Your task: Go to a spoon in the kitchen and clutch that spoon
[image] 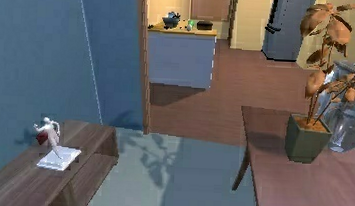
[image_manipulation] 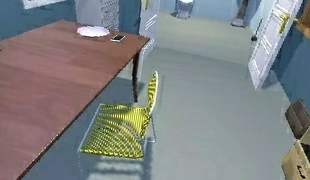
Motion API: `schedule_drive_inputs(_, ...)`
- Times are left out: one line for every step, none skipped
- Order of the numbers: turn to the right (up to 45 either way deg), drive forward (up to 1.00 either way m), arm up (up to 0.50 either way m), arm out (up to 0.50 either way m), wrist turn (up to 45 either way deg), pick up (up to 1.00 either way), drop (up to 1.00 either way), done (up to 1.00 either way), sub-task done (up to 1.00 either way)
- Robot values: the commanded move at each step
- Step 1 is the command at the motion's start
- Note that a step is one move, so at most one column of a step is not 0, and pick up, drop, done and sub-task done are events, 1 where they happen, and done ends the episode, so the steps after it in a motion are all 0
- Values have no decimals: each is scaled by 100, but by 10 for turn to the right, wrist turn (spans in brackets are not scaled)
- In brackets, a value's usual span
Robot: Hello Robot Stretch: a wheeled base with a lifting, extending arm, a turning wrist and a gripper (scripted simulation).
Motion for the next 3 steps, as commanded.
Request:
schedule_drive_inputs(60, 0, 0, 0, 0, 0, 0, 0, 0)
schedule_drive_inputs(0, 30, 0, 0, 0, 0, 0, 0, 0)
schedule_drive_inputs(0, 100, 0, 0, 0, 0, 0, 0, 0)
